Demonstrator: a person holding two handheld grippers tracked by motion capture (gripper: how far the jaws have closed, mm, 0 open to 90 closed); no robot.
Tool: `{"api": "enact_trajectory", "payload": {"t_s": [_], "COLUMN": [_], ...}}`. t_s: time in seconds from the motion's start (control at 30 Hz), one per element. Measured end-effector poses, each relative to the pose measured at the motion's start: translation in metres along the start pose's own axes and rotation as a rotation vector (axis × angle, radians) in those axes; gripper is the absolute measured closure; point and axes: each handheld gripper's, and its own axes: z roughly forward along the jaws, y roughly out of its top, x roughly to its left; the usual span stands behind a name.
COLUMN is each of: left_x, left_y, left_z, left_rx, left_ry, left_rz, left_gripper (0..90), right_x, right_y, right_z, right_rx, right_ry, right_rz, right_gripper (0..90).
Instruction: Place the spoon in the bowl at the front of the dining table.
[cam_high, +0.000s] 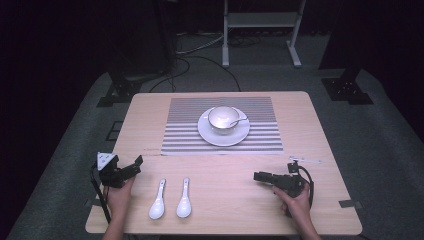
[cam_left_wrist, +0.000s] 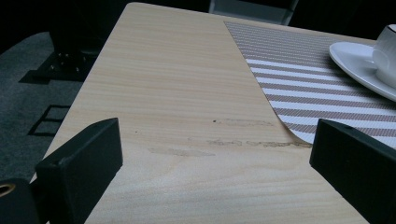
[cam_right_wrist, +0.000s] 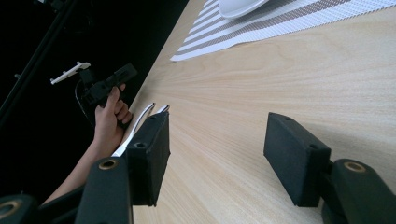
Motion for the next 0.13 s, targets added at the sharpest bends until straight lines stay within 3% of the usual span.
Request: {"api": "enact_trajectory", "payload": {"t_s": [0.13], "left_x": [0.0001], "left_y": [0.0], "left_z": [0.0001], "left_rx": [-0.001], "left_ry": [0.0], "left_rz": [-0.002], "left_gripper": [1.3], "right_x": [0.0003], "right_y": [-0.0009], "right_z": [0.0], "right_rx": [0.002], "right_ry": [0.003], "right_rz": [0.002], "right_gripper": [38.9]}}
